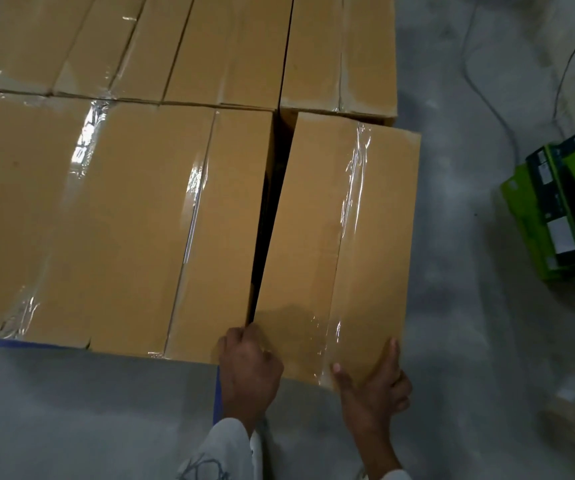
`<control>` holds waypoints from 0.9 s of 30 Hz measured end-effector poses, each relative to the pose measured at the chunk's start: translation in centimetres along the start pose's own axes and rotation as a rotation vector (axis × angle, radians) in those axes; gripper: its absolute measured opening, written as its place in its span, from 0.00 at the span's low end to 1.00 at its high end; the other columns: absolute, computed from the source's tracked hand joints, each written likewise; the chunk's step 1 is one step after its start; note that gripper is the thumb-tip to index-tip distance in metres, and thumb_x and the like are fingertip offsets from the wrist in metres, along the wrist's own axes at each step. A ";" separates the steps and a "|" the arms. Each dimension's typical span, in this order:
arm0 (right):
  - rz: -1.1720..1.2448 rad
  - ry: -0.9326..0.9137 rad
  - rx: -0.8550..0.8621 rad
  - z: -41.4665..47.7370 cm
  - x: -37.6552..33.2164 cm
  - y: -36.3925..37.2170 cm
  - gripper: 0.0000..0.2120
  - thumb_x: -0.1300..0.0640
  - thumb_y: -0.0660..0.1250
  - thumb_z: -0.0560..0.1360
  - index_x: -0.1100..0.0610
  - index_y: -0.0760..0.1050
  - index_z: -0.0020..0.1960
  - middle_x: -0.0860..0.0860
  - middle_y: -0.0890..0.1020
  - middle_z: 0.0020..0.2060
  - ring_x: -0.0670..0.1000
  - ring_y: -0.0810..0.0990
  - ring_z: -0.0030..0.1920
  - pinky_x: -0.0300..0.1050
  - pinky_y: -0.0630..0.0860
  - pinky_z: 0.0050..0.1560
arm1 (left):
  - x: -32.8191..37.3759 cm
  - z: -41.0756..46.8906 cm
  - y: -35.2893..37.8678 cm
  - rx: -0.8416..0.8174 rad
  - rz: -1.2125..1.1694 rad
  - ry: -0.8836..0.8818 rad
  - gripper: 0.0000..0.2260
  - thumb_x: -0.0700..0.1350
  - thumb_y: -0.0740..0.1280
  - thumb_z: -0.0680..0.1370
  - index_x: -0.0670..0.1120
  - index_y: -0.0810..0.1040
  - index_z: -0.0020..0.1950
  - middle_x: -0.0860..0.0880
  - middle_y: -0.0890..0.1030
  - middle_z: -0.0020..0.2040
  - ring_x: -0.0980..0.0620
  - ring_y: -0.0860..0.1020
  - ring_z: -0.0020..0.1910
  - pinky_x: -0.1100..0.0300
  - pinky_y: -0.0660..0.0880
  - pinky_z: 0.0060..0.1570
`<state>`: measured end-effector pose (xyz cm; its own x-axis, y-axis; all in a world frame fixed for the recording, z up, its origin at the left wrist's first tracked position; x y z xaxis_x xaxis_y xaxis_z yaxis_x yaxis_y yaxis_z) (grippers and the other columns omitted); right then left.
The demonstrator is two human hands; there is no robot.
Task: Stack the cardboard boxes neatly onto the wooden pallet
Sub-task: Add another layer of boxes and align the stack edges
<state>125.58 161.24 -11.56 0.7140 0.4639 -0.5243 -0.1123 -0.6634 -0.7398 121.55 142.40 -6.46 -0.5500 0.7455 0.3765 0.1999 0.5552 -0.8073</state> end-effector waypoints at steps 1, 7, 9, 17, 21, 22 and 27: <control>-0.013 0.003 -0.010 0.5 -0.5 -0.2 0.59 0.45 0.84 0.63 0.44 0.52 0.83 0.67 0.65 0.72 0.58 0.57 0.73 0.57 0.52 0.72 | 0.0 -0.3 0.3 0.002 0.079 0.009 0.18 0.38 0.72 0.68 0.38 0.80 0.58 0.38 0.78 0.51 0.35 0.74 0.52 0.46 0.71 0.53; -0.068 -0.078 -0.067 2.9 -1.8 -1.8 0.57 0.46 0.83 0.66 0.41 0.50 0.83 0.64 0.54 0.77 0.57 0.51 0.77 0.57 0.50 0.76 | -0.1 -0.5 0.6 -0.129 0.088 -0.149 0.13 0.45 0.68 0.73 0.42 0.79 0.56 0.43 0.79 0.58 0.41 0.74 0.59 0.52 0.70 0.59; -0.103 -0.124 -0.080 3.4 -2.0 -2.2 0.56 0.46 0.82 0.66 0.42 0.51 0.83 0.64 0.55 0.77 0.56 0.52 0.77 0.58 0.50 0.76 | -0.2 -0.5 0.6 -0.134 0.033 -0.165 0.15 0.45 0.71 0.74 0.41 0.79 0.58 0.43 0.79 0.58 0.40 0.75 0.60 0.52 0.72 0.59; -0.164 -0.096 -0.111 3.2 -2.8 -2.3 0.55 0.45 0.80 0.69 0.43 0.47 0.84 0.64 0.55 0.76 0.57 0.52 0.75 0.55 0.51 0.74 | 0.2 -2.1 0.2 -0.122 -0.072 -0.090 0.31 0.41 0.80 0.69 0.43 0.73 0.69 0.46 0.68 0.63 0.43 0.77 0.57 0.57 0.74 0.59; -0.166 -0.080 -0.112 3.2 -2.9 -2.3 0.54 0.45 0.79 0.70 0.42 0.47 0.84 0.63 0.54 0.76 0.59 0.53 0.74 0.56 0.52 0.75 | 0.2 -1.9 0.2 -0.067 -0.102 -0.046 0.26 0.34 0.76 0.71 0.39 0.75 0.67 0.45 0.69 0.62 0.43 0.78 0.52 0.59 0.73 0.53; -0.160 -0.078 -0.113 3.1 -3.0 -2.3 0.54 0.45 0.79 0.71 0.42 0.47 0.84 0.63 0.54 0.76 0.60 0.54 0.73 0.56 0.52 0.74 | 0.1 -1.7 0.2 -0.058 -0.101 -0.039 0.25 0.34 0.76 0.71 0.38 0.75 0.67 0.45 0.69 0.62 0.42 0.78 0.51 0.57 0.75 0.53; -0.170 -0.062 -0.114 2.7 -3.4 -2.0 0.53 0.44 0.78 0.72 0.43 0.47 0.84 0.63 0.53 0.77 0.60 0.53 0.74 0.55 0.51 0.75 | -0.5 -1.1 0.5 -0.020 -0.082 0.008 0.27 0.35 0.78 0.70 0.38 0.75 0.68 0.44 0.70 0.62 0.38 0.78 0.54 0.47 0.79 0.55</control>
<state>121.52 162.61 -9.41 0.6715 0.6082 -0.4233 0.0880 -0.6327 -0.7694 122.81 142.73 -6.52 -0.5589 0.6999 0.4447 0.1707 0.6219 -0.7642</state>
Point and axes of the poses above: each hand's wrist, its own z-axis towards the middle knuckle, its own y-axis out of the palm, x = y × z, the point moved 1 cm from there along z, towards the middle knuckle
